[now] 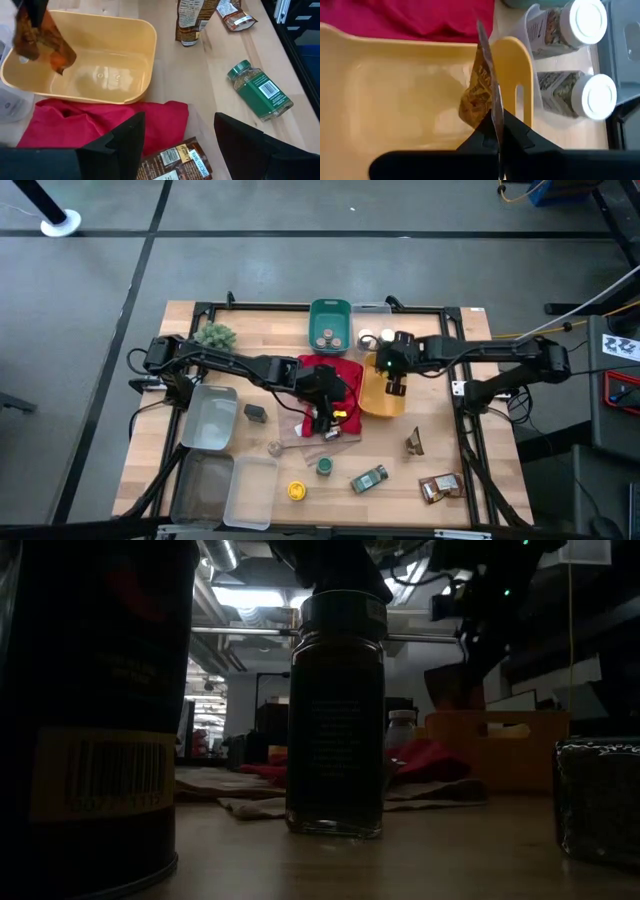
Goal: Sort spices by type
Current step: Put the center brown seasoning sachet into the yellow bin
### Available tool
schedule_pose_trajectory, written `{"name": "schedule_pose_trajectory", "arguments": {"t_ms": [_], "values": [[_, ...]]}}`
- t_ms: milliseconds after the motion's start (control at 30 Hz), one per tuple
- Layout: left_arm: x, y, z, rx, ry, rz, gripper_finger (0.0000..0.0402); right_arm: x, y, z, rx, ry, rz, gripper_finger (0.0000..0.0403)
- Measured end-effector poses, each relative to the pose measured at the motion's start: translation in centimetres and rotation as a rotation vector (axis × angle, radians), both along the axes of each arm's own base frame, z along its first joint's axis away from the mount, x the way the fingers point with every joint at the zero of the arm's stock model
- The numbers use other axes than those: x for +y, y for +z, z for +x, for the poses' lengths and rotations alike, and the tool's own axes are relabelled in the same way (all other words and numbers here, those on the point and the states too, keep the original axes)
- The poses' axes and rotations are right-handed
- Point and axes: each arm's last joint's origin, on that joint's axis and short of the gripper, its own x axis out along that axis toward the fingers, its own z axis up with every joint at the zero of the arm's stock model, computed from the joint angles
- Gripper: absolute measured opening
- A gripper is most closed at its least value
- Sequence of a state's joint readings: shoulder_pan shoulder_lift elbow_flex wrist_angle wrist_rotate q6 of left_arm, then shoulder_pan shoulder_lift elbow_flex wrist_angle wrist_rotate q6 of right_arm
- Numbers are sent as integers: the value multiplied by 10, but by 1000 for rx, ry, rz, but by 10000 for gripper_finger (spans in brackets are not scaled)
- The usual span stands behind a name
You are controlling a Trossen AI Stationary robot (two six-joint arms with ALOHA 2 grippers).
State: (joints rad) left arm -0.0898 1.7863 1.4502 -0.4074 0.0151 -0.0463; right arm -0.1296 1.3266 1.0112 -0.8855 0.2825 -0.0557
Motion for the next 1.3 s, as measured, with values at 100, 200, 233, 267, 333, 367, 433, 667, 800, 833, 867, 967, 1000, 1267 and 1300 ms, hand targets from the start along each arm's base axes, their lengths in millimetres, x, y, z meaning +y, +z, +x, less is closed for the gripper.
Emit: {"name": "schedule_pose_trajectory", "arguments": {"t_ms": [100, 200, 233, 267, 333, 367, 433, 667, 800, 833, 867, 967, 1000, 1267, 1300], "values": [[0, 0, 0, 0, 2, -2, 221, -9, -4, 1, -27, -6, 11, 3], [0, 0, 0, 0, 2, -2, 221, -16, -6, 1, -51, -19, 37, 3], [0, 0, 0, 1, 3, -2, 221, -18, -7, 0, -50, -22, 54, 3], [0, 0, 0, 1, 3, -3, 221, -19, -8, -1, -49, -24, 68, 3], [0, 0, 0, 1, 3, -3, 221, -21, -10, -2, -50, -26, 91, 3], [0, 0, 0, 1, 4, -3, 221, -22, -11, -2, -47, -31, 94, 3], [0, 0, 0, 1, 4, -4, 221, -24, -12, -3, -45, -39, 98, 3], [0, 0, 0, 1, 4, -3, 221, -25, -21, -6, -30, -50, 93, 3], [0, 0, 0, 1, 4, -4, 221, -25, -25, -6, -39, -50, 90, 3], [0, 0, 0, 1, 4, -4, 221, -25, -26, -6, -40, -50, 90, 3], [0, 0, 0, 1, 4, -4, 221, -25, -26, -6, -38, -50, 90, 3], [0, 0, 0, 1, 4, -4, 221, -25, -26, -6, -37, -48, 94, 8], [0, 0, 0, 1, 4, -4, 221, -25, -26, -6, -39, -46, 100, 14], [0, 0, 0, 1, 6, -4, 221, -25, -26, -6, -38, -44, 101, 108], [0, 0, 0, 2, 12, -9, 221, -25, -26, -7, -35, -47, 94, 117]]}}
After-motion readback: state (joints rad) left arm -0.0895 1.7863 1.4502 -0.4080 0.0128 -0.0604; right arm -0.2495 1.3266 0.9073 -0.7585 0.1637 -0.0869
